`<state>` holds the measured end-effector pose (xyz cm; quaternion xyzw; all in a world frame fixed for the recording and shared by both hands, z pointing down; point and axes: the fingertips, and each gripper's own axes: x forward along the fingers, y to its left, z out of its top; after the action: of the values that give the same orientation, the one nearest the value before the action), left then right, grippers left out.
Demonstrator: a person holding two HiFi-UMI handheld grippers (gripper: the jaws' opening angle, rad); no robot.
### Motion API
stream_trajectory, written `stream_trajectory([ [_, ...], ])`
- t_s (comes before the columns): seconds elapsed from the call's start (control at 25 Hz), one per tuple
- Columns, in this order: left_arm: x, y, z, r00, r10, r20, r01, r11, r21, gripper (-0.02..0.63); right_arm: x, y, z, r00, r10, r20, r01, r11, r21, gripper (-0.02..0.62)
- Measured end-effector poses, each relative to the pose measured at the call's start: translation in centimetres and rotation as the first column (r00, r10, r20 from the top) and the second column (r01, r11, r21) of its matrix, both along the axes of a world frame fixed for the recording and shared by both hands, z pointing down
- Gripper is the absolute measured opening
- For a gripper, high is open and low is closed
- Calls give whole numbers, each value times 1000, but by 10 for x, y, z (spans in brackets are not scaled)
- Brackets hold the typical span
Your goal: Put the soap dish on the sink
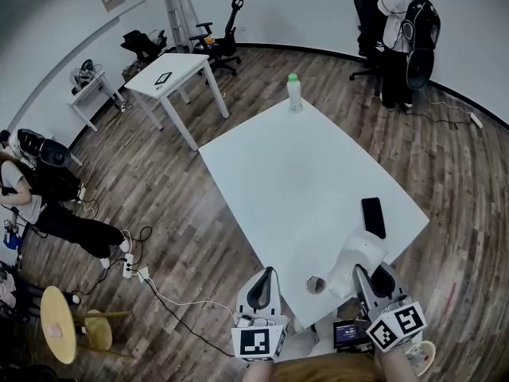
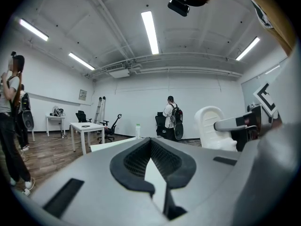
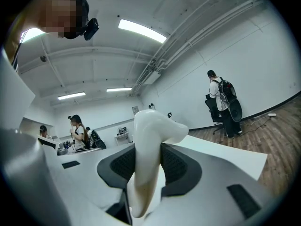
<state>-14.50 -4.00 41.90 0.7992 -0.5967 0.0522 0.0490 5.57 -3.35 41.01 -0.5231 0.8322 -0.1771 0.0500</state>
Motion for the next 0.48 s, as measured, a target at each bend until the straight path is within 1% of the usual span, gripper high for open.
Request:
stream_trajectory([
  [0.12,5,-14,5,1000,2,23,-2,1000,-11,8,4,-16,2,1000,-14,8,14,1000,-13,141],
  [0.24,10,-24,10,999,-5,43,6,1000,-23,8,7,-28,6,999,-48,14,48,998,-27,141],
  [0.48,21,-43,18,999,-2,48,4,999,-34,8,21,-53,17,998,-63,24,65,996,-59,141],
])
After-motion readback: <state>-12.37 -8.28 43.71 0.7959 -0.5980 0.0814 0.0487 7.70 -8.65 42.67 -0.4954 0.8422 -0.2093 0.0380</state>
